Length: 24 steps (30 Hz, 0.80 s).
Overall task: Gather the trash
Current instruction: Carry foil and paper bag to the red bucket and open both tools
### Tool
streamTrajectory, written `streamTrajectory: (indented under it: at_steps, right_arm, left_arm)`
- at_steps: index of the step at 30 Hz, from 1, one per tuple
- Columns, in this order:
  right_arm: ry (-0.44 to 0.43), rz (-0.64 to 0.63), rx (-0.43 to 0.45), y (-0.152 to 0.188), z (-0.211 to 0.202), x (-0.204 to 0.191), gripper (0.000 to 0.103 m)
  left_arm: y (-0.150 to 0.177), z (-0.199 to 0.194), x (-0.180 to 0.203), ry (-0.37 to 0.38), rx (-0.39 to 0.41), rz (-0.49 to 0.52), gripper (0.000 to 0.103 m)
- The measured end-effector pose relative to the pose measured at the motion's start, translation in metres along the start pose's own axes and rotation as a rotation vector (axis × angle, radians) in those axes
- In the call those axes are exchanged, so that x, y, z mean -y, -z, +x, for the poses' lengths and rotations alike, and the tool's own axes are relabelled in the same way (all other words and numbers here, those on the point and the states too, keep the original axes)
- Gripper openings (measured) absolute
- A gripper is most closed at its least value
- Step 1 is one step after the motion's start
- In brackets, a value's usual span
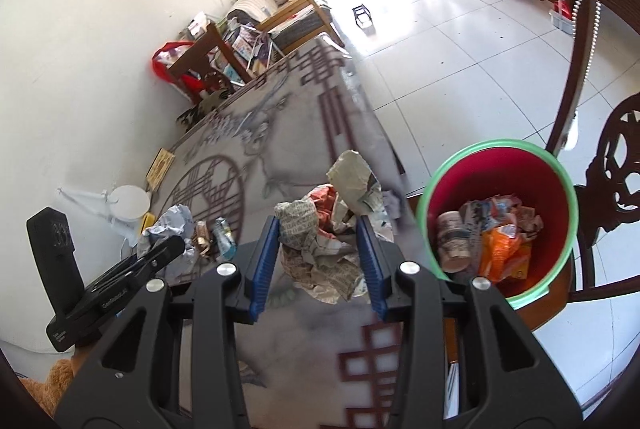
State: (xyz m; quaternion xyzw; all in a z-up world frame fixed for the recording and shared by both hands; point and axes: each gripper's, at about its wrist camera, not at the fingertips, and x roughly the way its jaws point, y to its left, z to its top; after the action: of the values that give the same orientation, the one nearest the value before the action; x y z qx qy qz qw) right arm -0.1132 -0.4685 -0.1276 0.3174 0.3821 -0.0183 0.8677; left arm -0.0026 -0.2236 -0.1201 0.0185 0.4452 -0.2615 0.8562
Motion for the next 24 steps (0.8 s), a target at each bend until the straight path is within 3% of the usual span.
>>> streamTrajectory:
  at_steps: [11, 24]
  right_arm:
    - [0.077, 0.067, 0.026, -0.019, -0.015, 0.062, 0.039]
    - [0.123, 0.122, 0.002, -0.024, 0.0, 0.102, 0.039]
  left_arm:
    - [-0.016, 0.019, 0.049, 0.028, -0.004, 0.067, 0.046]
    - [-0.022, 0.048, 0.088, 0.072, -0.057, 0.119, 0.046]
